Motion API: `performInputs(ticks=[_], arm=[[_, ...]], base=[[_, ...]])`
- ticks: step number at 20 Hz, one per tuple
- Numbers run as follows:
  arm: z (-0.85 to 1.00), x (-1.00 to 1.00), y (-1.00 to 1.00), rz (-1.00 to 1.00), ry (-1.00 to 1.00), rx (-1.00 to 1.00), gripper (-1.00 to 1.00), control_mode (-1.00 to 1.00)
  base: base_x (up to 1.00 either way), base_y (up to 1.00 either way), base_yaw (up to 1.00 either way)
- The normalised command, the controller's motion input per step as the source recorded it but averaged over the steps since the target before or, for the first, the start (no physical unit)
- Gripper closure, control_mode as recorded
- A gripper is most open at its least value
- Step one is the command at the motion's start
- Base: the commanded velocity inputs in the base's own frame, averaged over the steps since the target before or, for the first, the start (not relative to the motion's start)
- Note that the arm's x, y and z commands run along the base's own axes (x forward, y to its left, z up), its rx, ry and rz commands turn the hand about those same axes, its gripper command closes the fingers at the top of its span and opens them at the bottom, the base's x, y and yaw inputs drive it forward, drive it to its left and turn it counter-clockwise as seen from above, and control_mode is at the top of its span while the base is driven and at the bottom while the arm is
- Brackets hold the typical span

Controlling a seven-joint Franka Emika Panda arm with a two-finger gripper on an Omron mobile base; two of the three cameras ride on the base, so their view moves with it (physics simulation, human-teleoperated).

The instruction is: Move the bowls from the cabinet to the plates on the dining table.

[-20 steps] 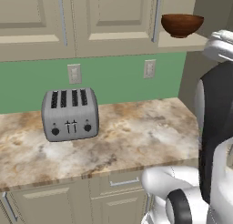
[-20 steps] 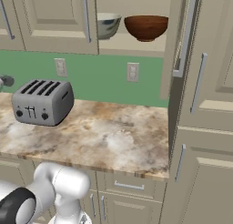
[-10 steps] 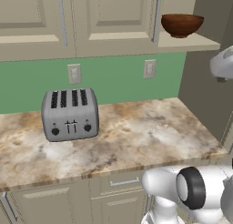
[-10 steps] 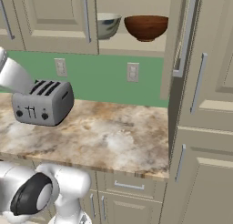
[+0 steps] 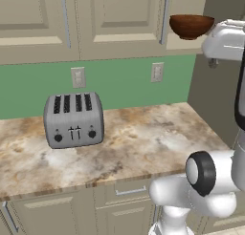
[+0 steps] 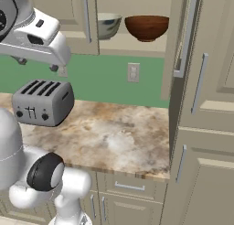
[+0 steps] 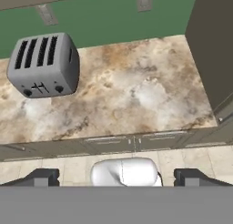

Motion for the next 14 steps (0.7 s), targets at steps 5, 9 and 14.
performInputs(ticks=[5, 9, 14], arm=[[-0.10, 0.50, 0.00, 0.02, -0.07, -0.05, -1.00, -1.00], [0.00, 0.47, 0.00, 0.00, -0.22, -0.05, -1.00, -1.00], [0.01, 0.51, 0.00, 0.00, -0.26, -0.01, -1.00, -1.00]], base=[[0.00, 0.00, 0.00], [0.00, 0.00, 0.00], [0.00, 0.00, 0.00]])
